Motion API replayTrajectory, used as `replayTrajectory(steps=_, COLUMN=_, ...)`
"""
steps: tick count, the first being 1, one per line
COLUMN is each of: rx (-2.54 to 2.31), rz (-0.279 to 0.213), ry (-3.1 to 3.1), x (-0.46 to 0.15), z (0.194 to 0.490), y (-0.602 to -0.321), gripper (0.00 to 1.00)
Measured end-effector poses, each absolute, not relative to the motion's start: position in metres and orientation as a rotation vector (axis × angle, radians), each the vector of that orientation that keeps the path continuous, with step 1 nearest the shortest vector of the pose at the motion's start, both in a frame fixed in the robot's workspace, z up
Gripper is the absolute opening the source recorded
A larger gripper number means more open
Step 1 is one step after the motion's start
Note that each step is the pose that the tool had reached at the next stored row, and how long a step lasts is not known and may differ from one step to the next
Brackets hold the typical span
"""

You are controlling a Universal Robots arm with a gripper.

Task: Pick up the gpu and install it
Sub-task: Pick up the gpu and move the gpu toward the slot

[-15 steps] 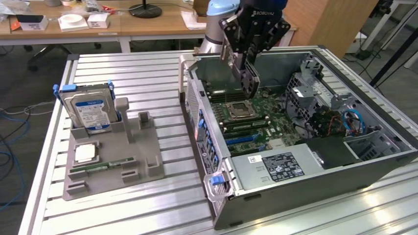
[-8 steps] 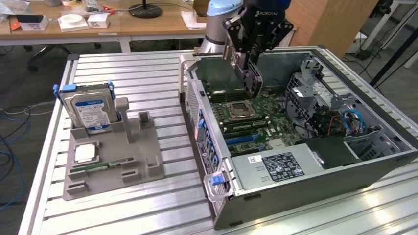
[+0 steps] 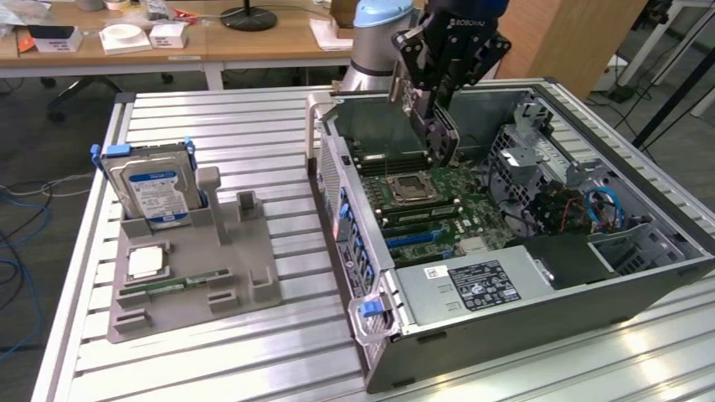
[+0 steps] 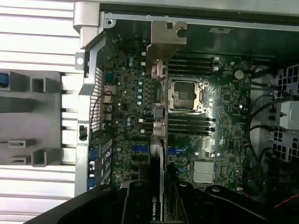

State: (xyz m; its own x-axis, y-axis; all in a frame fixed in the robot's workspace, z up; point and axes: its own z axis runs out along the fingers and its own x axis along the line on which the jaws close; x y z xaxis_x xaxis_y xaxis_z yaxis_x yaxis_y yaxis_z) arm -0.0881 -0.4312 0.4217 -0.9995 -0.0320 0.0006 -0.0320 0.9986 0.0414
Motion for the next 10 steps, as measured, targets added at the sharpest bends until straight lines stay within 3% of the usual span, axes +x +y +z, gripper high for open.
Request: replayTrajectory(steps=10, rx=0.051, rz=-0.065, ry=-3.139, x=-0.071, z=0.422, y=-0.431, gripper=0.26)
